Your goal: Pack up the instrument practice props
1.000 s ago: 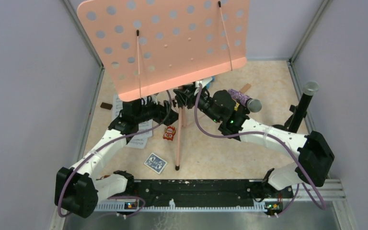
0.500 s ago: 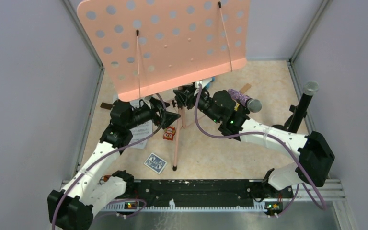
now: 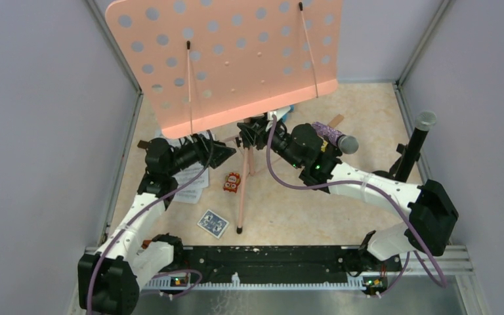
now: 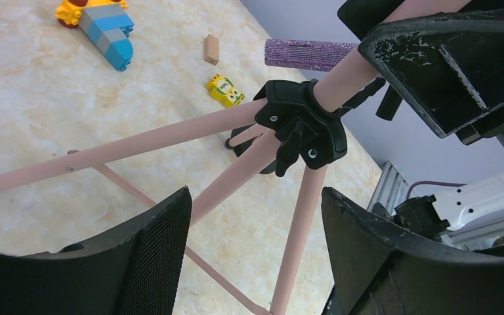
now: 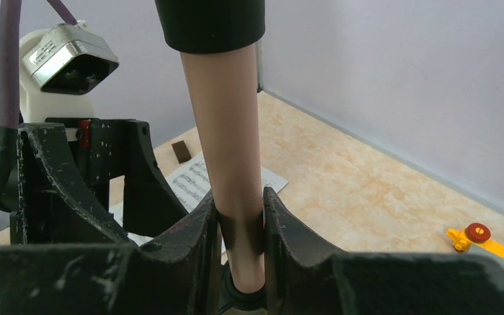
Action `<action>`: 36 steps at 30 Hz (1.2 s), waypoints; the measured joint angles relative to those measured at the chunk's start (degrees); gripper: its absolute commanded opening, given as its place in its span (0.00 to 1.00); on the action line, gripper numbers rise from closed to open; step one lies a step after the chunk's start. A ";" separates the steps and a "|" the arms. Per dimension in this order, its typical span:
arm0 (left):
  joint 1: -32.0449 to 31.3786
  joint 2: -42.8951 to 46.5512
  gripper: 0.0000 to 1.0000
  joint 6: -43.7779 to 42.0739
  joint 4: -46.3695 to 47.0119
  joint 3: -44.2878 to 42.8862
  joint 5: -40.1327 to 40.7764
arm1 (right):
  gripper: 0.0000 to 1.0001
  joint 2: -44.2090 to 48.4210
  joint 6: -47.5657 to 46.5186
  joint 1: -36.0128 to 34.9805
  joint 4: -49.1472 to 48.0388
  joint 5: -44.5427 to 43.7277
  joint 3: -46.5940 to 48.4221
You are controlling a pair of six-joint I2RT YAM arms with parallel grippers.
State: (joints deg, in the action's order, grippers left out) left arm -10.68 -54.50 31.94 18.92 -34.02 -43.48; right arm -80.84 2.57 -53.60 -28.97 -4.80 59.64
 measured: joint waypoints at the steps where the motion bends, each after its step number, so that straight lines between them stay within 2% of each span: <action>1: 0.59 -0.07 0.77 1.11 0.74 0.42 -0.55 | 0.00 0.00 0.00 0.00 -0.02 0.00 -0.02; 8: 0.90 -1.05 0.75 5.70 6.93 0.50 -5.79 | 0.00 0.00 0.00 0.00 -0.07 0.02 -0.04; 13: 0.90 -1.92 0.66 6.97 8.92 0.50 -7.34 | 0.00 0.00 0.00 0.00 -0.07 0.09 -0.04; 28: 0.90 -6.60 0.51 12.00 15.69 0.44 -7.98 | 0.00 0.09 -0.04 -0.02 -0.46 0.37 -0.42; 36: 0.87 -8.55 0.52 13.20 16.70 0.37 -8.76 | 0.00 0.09 -0.04 -0.02 -0.44 0.37 -0.42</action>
State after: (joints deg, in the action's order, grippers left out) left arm -9.80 -63.05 45.15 35.62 -33.65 -52.25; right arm -80.75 2.52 -53.63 -29.41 -4.43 59.22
